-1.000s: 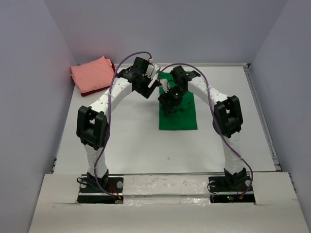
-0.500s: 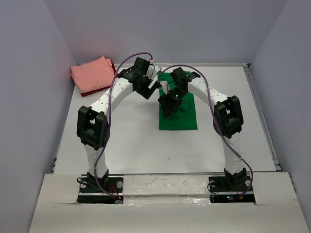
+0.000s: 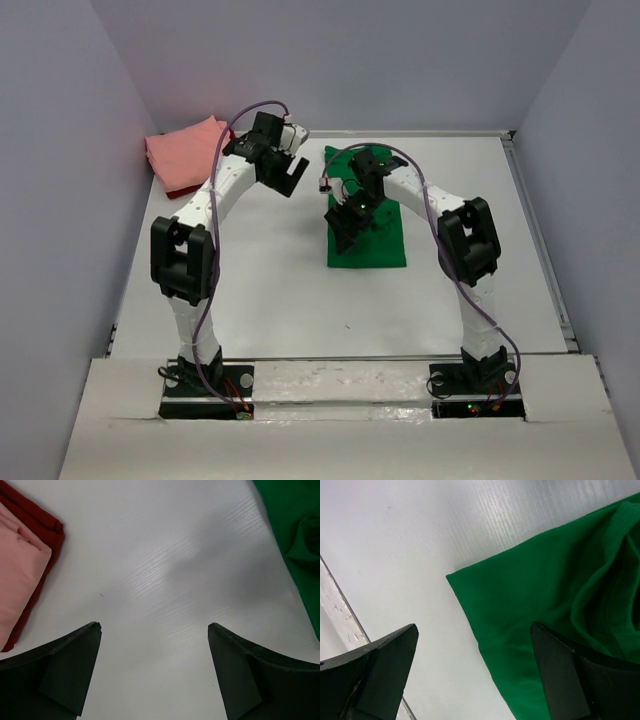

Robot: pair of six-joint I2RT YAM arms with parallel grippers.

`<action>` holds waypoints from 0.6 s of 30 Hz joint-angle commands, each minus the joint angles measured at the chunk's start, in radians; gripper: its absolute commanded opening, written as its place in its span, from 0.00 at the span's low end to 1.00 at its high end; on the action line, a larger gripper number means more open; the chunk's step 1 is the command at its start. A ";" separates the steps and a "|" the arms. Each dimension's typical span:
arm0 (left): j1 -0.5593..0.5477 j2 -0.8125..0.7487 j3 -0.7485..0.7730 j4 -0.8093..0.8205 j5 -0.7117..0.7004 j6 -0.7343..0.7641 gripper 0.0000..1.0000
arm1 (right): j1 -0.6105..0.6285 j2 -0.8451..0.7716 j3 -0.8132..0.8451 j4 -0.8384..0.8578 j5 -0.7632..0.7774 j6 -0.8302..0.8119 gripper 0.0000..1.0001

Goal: Fold and stack the t-shirts
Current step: Fold the folded rectangular tshirt in 1/3 of the way

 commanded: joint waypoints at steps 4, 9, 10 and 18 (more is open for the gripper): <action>0.051 -0.031 0.017 0.002 0.063 -0.021 0.99 | 0.009 -0.045 -0.069 0.086 -0.008 -0.043 1.00; 0.069 -0.046 0.012 0.000 0.076 -0.021 0.99 | 0.009 -0.026 -0.049 0.097 0.019 -0.054 1.00; 0.069 -0.049 0.008 0.002 0.078 -0.021 0.99 | 0.009 -0.019 -0.042 0.094 0.021 -0.055 1.00; 0.069 -0.055 0.008 0.000 0.081 -0.020 0.99 | 0.009 -0.005 0.057 0.047 0.041 -0.068 1.00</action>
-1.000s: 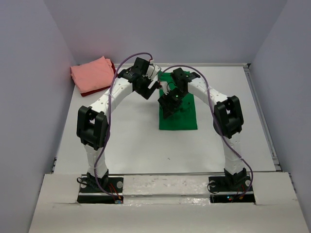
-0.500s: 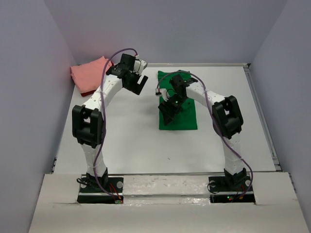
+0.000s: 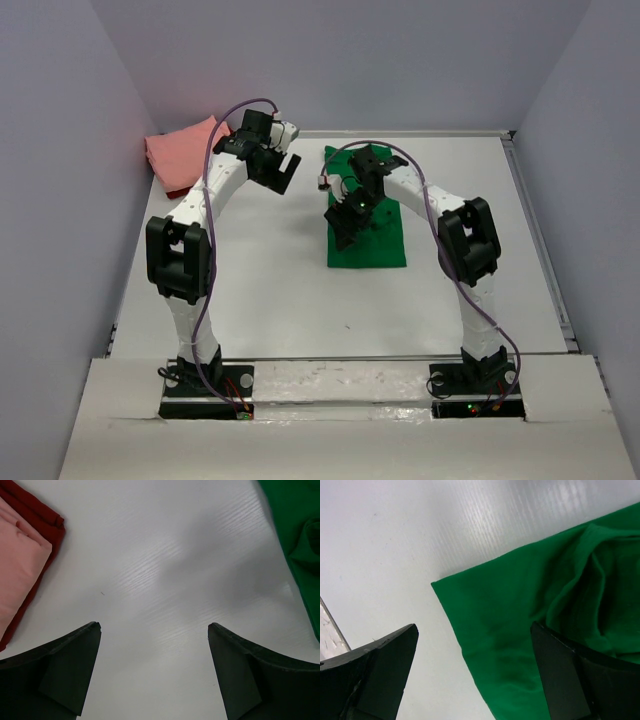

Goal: Fold and stack the t-shirts
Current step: Fold the folded rectangular tshirt in 1/3 of the way

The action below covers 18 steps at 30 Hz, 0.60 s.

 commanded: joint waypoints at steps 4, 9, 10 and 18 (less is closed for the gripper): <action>0.005 -0.063 0.000 0.002 0.017 -0.008 0.99 | 0.008 0.016 0.088 -0.009 0.028 -0.033 1.00; 0.007 -0.077 -0.012 0.006 0.017 -0.003 0.99 | 0.008 0.039 0.093 -0.006 0.035 -0.033 1.00; 0.007 -0.078 -0.015 0.005 0.014 -0.003 0.99 | 0.008 0.045 0.093 -0.006 0.035 -0.034 1.00; 0.017 -0.083 -0.011 0.005 0.009 -0.002 0.99 | 0.008 0.040 0.076 0.012 0.045 -0.045 1.00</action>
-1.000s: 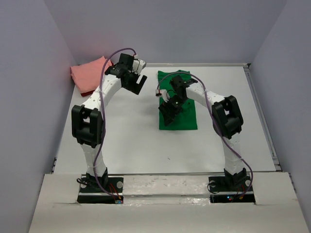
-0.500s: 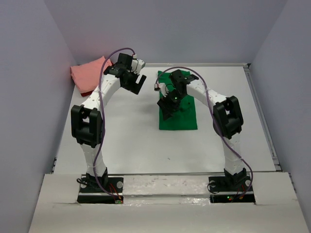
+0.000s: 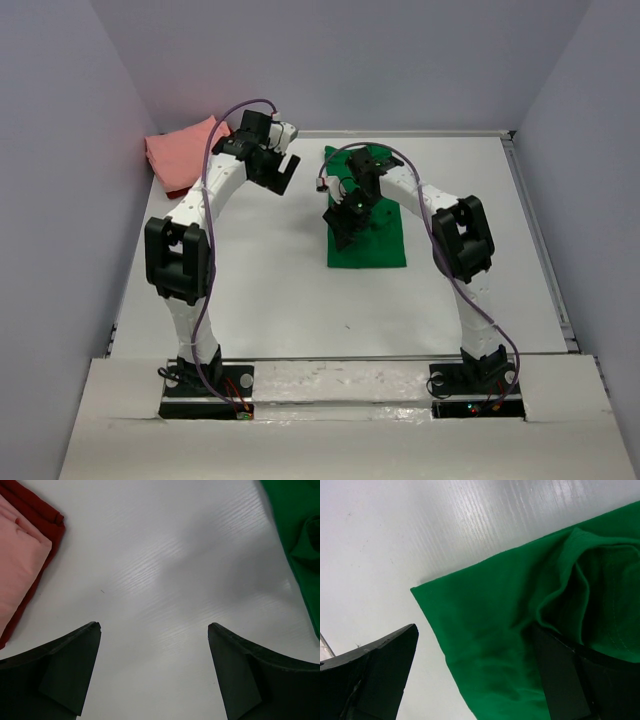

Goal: Fold and stack the t-shirts
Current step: Fold the folded rectangular tshirt in 1/3 of the way

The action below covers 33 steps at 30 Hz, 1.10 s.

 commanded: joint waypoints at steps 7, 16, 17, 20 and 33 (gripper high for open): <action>0.019 -0.086 -0.009 0.013 0.002 -0.002 0.99 | 0.008 -0.060 -0.054 0.135 0.096 -0.026 1.00; 0.020 -0.091 -0.012 0.011 0.002 -0.002 0.99 | 0.008 -0.077 -0.111 0.215 0.157 -0.023 1.00; 0.022 -0.092 -0.012 0.010 0.002 -0.002 0.99 | 0.008 -0.077 -0.113 0.223 0.162 -0.022 1.00; 0.022 -0.095 -0.015 0.009 0.004 -0.002 0.99 | 0.008 -0.084 -0.108 0.241 0.173 -0.019 1.00; 0.022 -0.098 -0.024 0.014 0.011 0.000 0.99 | 0.008 -0.062 -0.031 0.261 0.240 -0.029 1.00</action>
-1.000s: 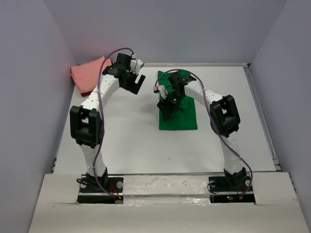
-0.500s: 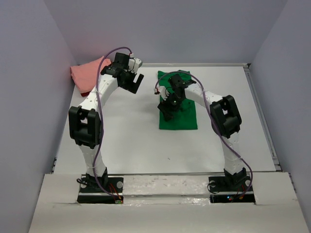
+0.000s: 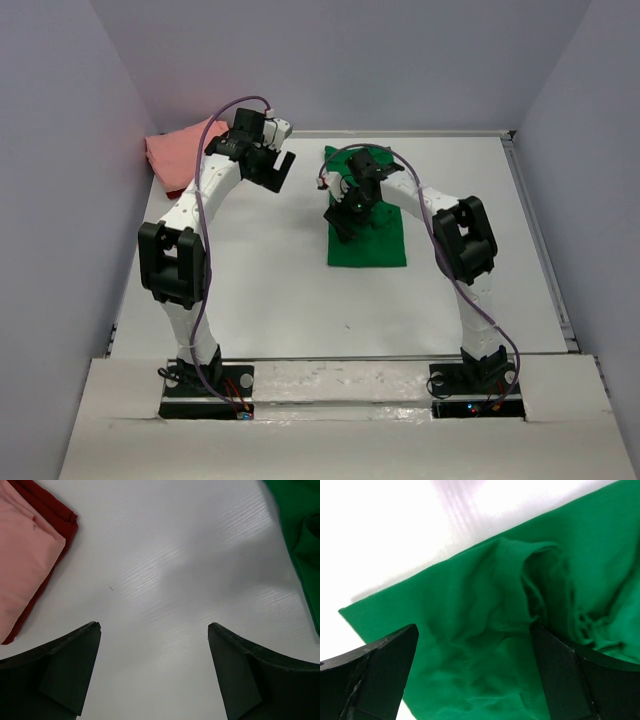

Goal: Fold and stack the t-shirts
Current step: Fold the folded rectangular tshirt in 1/3 of the way

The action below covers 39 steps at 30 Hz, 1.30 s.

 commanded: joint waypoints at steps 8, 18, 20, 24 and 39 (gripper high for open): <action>0.004 -0.057 -0.015 0.007 0.018 0.000 0.99 | 0.008 0.000 0.112 0.093 0.110 -0.033 1.00; 0.004 -0.057 -0.017 0.007 0.018 0.001 0.99 | 0.008 0.000 0.109 0.137 0.211 -0.053 1.00; 0.004 -0.051 -0.011 0.004 0.022 0.001 0.99 | 0.008 -0.016 0.103 0.139 0.231 -0.053 1.00; 0.004 -0.051 -0.006 0.002 0.027 0.001 0.99 | -0.003 -0.049 0.070 0.142 0.288 -0.064 1.00; 0.004 -0.043 0.011 0.004 0.050 -0.005 0.99 | -0.164 -0.178 0.026 0.226 0.550 0.051 0.97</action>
